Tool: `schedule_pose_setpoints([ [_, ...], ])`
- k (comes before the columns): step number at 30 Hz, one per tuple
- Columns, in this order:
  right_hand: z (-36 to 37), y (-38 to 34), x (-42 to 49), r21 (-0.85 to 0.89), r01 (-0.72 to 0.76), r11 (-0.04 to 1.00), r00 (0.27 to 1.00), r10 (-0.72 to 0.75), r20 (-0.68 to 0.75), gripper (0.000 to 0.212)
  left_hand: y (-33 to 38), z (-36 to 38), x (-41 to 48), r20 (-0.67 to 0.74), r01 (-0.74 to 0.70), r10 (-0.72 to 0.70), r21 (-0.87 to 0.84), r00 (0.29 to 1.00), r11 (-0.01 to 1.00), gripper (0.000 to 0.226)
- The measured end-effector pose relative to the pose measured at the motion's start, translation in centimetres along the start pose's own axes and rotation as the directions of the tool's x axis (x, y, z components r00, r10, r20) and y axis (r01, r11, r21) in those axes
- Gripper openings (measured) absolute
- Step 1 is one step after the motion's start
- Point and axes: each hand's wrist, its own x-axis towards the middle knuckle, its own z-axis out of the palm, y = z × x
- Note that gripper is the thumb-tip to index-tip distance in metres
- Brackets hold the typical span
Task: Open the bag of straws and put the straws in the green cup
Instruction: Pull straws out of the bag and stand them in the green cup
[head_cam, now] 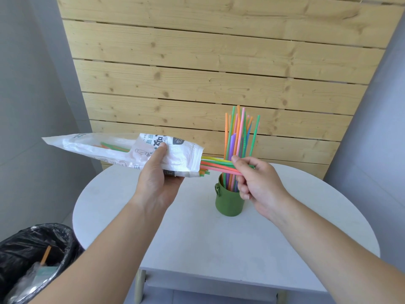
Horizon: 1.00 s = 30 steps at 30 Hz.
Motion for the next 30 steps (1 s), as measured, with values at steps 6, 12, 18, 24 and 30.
schedule_pose_setpoints([
  [6, -1.6, -0.8, 0.4, 0.064, -0.062, 0.996, 0.997, 0.058, 0.053, 0.021, -0.3, 0.1, 0.0, -0.012, 0.015, -0.015, -0.001, 1.0, 1.0, 0.015],
  [12, -1.8, -0.5, 0.5, 0.007, -0.066, 0.998, 0.997, 0.066, 0.04, 0.022, -0.6, 0.1, 0.0, -0.012, 0.016, -0.016, 0.009, 1.0, 1.0, 0.016],
  [18, -3.2, -1.4, 1.1, -0.046, 0.03, 0.998, 0.999, -0.028, 0.035, 0.019, -0.5, 0.0, 0.1, -0.011, 0.025, -0.025, 0.02, 1.0, 0.999, 0.018],
  [24, -7.4, -4.2, 2.1, -0.108, 0.114, 0.988, 0.993, -0.114, 0.011, 0.016, -0.3, -0.4, 0.4, -0.032, 0.031, -0.031, -0.015, 0.999, 0.999, 0.019],
  [30, -11.3, -7.1, 2.7, -0.259, 0.146, 0.955, 0.989, -0.144, 0.027, 0.021, -0.7, -0.3, 0.5, -0.057, 0.044, -0.045, -0.015, 0.997, 0.999, 0.017],
])
